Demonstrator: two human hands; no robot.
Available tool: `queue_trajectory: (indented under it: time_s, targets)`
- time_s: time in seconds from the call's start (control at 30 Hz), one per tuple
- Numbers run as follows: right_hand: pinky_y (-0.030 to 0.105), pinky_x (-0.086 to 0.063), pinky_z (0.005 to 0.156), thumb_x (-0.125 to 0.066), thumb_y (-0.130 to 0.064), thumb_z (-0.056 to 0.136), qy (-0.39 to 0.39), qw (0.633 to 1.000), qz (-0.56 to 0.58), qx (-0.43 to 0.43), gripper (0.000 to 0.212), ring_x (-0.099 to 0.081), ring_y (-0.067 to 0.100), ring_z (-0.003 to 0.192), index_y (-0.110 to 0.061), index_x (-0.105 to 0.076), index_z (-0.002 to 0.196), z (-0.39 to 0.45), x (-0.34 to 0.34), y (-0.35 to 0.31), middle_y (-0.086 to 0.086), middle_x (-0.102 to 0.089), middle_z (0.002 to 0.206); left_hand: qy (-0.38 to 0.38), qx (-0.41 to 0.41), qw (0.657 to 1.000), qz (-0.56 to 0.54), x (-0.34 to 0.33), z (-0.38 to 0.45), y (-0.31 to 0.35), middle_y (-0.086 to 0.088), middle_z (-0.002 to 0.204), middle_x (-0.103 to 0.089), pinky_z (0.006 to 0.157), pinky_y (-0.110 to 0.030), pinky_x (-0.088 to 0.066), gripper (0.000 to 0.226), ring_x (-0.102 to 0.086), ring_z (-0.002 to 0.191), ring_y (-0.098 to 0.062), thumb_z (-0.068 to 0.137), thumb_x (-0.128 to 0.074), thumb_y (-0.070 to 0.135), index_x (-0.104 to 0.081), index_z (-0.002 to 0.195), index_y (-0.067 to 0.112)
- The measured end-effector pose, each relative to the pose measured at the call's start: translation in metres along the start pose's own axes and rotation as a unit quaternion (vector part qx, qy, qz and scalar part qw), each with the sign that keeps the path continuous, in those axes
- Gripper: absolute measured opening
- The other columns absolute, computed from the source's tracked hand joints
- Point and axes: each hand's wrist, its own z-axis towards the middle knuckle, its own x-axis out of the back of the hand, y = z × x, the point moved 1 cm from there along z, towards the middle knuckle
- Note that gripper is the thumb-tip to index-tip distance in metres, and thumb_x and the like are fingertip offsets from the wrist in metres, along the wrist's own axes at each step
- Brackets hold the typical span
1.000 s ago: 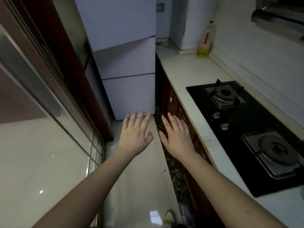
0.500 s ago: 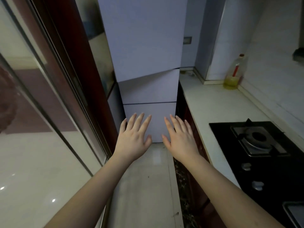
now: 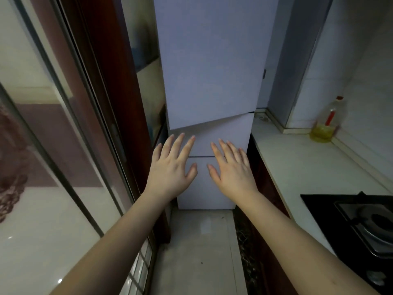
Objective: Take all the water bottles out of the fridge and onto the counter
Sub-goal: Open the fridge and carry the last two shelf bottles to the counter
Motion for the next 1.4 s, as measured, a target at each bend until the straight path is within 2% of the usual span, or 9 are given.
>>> queue_trajectory:
  time_s: [0.4,0.6,0.8,0.93,1.17,1.27,1.4]
  targets:
    - [0.045,-0.008,0.120,-0.020,-0.052,0.097,0.005,1.000,-0.006,0.014,0.065,-0.015,0.024,0.149,-0.022,-0.017,0.155,0.096,-0.040,-0.028,0.006,-0.020,0.161,0.009,-0.003,1.000,0.009,-0.029,0.072,-0.076,-0.009,0.156,-0.035,0.112,-0.051,-0.029,0.069,-0.030,0.144,-0.032,0.091,-0.039,0.050,-0.028,0.153,0.022]
    - [0.047,-0.014,0.120,-0.026,-0.051,0.098,0.008,1.000,-0.009,0.022,0.063,-0.017,0.024,0.148,-0.021,-0.021,0.154,0.141,-0.070,-0.019,0.006,-0.024,0.160,0.002,0.008,1.000,0.008,-0.059,0.111,-0.092,-0.011,0.157,-0.033,0.112,-0.052,-0.030,0.070,-0.029,0.145,-0.032,0.090,-0.036,0.049,-0.027,0.154,0.020]
    - [0.048,-0.022,0.117,-0.023,-0.050,0.098,0.022,0.999,0.001,0.035,0.062,-0.030,0.028,0.144,-0.020,-0.030,0.151,0.199,-0.094,-0.001,0.008,-0.033,0.156,-0.002,0.033,0.999,0.018,-0.102,0.155,-0.111,-0.013,0.158,-0.031,0.109,-0.054,-0.037,0.073,-0.031,0.145,-0.033,0.088,-0.052,0.042,-0.028,0.153,0.019]
    - [0.050,-0.027,0.115,-0.026,-0.049,0.096,0.030,0.998,0.025,0.040,0.062,-0.032,0.029,0.143,-0.019,-0.033,0.150,0.242,-0.104,0.015,0.008,-0.035,0.155,-0.019,0.049,0.997,0.051,-0.121,0.196,-0.119,-0.012,0.161,-0.024,0.112,-0.054,-0.034,0.071,-0.024,0.147,-0.033,0.091,-0.043,0.045,-0.021,0.155,0.024]
    - [0.051,-0.031,0.113,-0.030,-0.048,0.096,0.053,0.994,0.035,0.085,0.060,-0.037,0.030,0.140,-0.018,-0.038,0.148,0.295,-0.125,0.038,0.009,-0.039,0.153,-0.004,0.098,0.994,0.040,-0.153,0.241,-0.126,-0.035,0.153,-0.023,0.105,-0.056,-0.039,0.072,-0.031,0.140,-0.050,0.091,-0.058,0.039,-0.026,0.154,0.024]
    - [0.050,-0.031,0.112,-0.033,-0.046,0.096,0.058,0.993,0.041,0.093,0.059,-0.039,0.030,0.139,-0.018,-0.039,0.147,0.308,-0.136,0.040,0.009,-0.041,0.152,-0.015,0.100,0.994,0.040,-0.161,0.256,-0.131,-0.036,0.153,-0.020,0.107,-0.055,-0.035,0.071,-0.028,0.141,-0.049,0.095,-0.052,0.040,-0.019,0.156,0.026]
    - [0.050,-0.031,0.112,-0.034,-0.045,0.096,0.055,0.993,0.044,0.099,0.058,-0.040,0.029,0.139,-0.018,-0.040,0.147,0.320,-0.144,0.036,0.009,-0.041,0.151,-0.043,0.111,0.993,0.028,-0.169,0.273,-0.142,-0.031,0.159,-0.004,0.113,-0.051,-0.027,0.071,-0.014,0.147,-0.043,0.099,-0.042,0.045,0.001,0.155,0.037]
